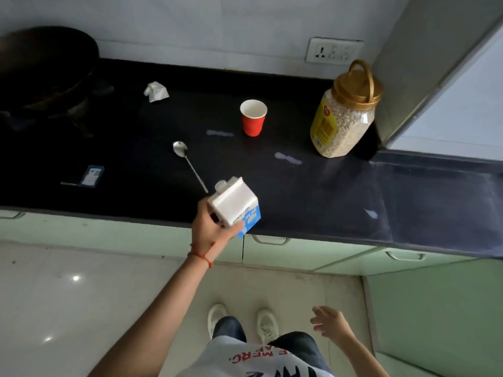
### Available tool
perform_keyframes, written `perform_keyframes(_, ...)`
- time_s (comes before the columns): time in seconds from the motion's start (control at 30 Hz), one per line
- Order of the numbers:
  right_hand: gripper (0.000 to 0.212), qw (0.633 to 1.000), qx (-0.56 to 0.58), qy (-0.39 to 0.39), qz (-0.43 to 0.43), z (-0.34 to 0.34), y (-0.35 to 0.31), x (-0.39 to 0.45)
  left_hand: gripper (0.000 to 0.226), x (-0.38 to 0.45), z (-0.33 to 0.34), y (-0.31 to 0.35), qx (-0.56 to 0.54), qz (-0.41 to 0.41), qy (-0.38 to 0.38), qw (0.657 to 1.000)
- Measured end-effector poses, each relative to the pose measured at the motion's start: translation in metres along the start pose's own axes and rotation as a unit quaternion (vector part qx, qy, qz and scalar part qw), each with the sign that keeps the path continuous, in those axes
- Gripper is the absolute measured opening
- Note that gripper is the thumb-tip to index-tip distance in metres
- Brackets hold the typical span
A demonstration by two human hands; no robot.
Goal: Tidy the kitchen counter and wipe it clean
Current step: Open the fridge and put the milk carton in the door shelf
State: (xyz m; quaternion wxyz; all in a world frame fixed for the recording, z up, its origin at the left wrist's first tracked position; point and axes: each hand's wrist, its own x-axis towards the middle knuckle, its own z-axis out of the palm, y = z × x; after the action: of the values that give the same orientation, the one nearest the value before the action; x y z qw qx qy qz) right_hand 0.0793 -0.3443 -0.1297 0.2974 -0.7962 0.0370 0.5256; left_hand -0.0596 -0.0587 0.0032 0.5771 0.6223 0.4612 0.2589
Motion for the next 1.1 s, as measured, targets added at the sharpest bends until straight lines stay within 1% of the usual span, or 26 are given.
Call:
perform_keyframes(0.03,0.015,1.0,0.013,-0.012,0.017,0.008,0.001,-0.011,0.068,-0.017,-0.008,-0.006,0.002,-0.005,0.02,1.0)
perform_keyframes(0.07,0.016,0.998,0.005,-0.054,0.015,0.001,-0.002,-0.008,0.064,-0.035,-0.015,-0.012,0.001,-0.012,0.044,0.999)
perform_keyframes(0.1,0.016,0.999,0.004,-0.032,0.028,0.009,-0.012,-0.007,0.06,-0.054,-0.022,-0.018,-0.002,-0.02,0.067,0.998)
perform_keyframes(0.13,0.016,0.999,0.008,-0.027,0.017,0.009,-0.019,-0.004,0.06,-0.072,-0.029,-0.026,0.001,-0.029,0.088,0.996)
perform_keyframes(0.2,0.016,0.998,-0.048,-0.038,-0.004,0.007,-0.039,-0.001,0.063,-0.107,-0.045,-0.042,0.023,-0.05,0.134,0.989)
perform_keyframes(0.23,0.017,0.995,-0.084,-0.06,-0.015,0.013,-0.043,-0.002,0.066,-0.125,-0.053,-0.051,0.034,-0.069,0.161,0.984)
perform_keyframes(0.3,0.02,0.987,-0.122,-0.107,-0.019,0.023,-0.05,0.002,0.072,-0.159,-0.065,-0.069,0.055,-0.112,0.218,0.968)
perform_keyframes(0.37,0.018,0.98,-0.139,-0.141,-0.016,0.038,-0.063,0.007,0.077,-0.195,-0.076,-0.089,0.067,-0.16,0.293,0.94)
perform_keyframes(0.43,0.014,0.974,-0.138,-0.18,-0.016,0.057,-0.074,0.004,0.073,-0.234,-0.084,-0.107,0.046,-0.199,0.36,0.91)
perform_keyframes(0.53,0.024,0.952,-0.224,-0.203,-0.052,0.098,-0.082,-0.005,0.07,-0.294,-0.09,-0.135,0.011,-0.252,0.443,0.86)
perform_keyframes(0.6,0.02,0.92,-0.312,-0.216,-0.097,0.127,-0.086,-0.022,0.072,-0.33,-0.092,-0.149,-0.01,-0.291,0.491,0.821)
perform_keyframes(0.67,0.015,0.882,-0.386,-0.23,-0.144,0.155,-0.084,-0.04,0.068,-0.363,-0.094,-0.161,-0.038,-0.316,0.537,0.781)
perform_keyframes(0.73,0.016,0.857,-0.421,-0.239,-0.176,0.18,-0.081,-0.055,0.064,-0.392,-0.098,-0.172,-0.055,-0.332,0.571,0.749)
perform_keyframes(0.87,0.018,0.834,-0.445,-0.258,-0.198,0.233,-0.065,-0.08,0.063,-0.44,-0.111,-0.193,-0.098,-0.35,0.615,0.7)
perform_keyframes(1.0,0.017,0.817,-0.465,-0.273,-0.202,0.29,-0.039,-0.102,0.055,-0.485,-0.139,-0.21,-0.128,-0.348,0.641,0.671)
perform_keyframes(1.1,0.019,0.813,-0.468,-0.285,-0.198,0.34,-0.015,-0.123,0.055,-0.519,-0.169,-0.225,-0.14,-0.345,0.648,0.664)
